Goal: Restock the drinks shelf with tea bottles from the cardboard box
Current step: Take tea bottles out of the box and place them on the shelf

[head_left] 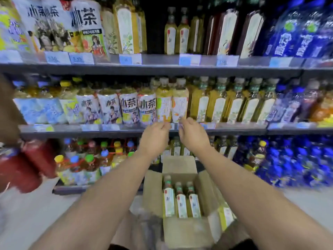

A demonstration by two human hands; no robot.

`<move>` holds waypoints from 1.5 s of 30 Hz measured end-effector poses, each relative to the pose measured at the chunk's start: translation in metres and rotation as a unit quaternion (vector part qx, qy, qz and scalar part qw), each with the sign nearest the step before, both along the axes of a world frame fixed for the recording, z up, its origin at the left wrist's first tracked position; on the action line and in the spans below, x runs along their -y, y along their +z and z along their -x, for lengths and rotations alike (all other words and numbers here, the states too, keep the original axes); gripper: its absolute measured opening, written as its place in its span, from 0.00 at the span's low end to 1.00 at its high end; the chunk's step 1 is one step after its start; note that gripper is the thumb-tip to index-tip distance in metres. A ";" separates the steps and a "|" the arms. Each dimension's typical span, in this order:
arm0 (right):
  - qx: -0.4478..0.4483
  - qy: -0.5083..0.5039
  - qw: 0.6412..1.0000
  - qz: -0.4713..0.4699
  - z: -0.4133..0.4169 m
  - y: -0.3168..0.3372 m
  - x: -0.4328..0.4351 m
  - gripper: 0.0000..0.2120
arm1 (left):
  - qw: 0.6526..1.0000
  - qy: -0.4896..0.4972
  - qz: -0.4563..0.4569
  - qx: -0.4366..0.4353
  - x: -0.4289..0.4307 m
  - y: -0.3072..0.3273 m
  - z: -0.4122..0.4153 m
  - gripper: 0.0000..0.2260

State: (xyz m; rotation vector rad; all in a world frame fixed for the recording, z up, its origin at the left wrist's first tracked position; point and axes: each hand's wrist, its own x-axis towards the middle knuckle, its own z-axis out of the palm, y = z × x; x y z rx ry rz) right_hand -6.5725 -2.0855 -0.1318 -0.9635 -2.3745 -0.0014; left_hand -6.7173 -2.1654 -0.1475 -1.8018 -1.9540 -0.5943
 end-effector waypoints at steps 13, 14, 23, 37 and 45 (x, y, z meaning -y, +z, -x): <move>0.127 -0.108 0.870 0.464 0.031 -0.266 0.027 0.20 | 0.912 0.139 0.352 0.158 0.047 -0.267 0.000 0.23; 0.097 -0.124 0.854 0.496 0.036 -0.274 0.025 0.22 | 0.913 0.144 0.344 0.167 0.047 -0.273 -0.001 0.23; -0.105 -0.170 0.708 0.677 0.044 -0.275 0.003 0.14 | 0.902 0.147 0.349 0.210 0.037 -0.278 -0.005 0.22; -0.282 -0.037 0.748 0.600 0.018 -0.143 0.008 0.21 | 0.871 0.119 0.157 0.449 0.036 -0.167 -0.064 0.43; -0.047 -0.058 0.856 0.511 0.002 -0.181 0.003 0.09 | 0.880 0.183 0.189 0.396 0.048 -0.167 -0.018 0.43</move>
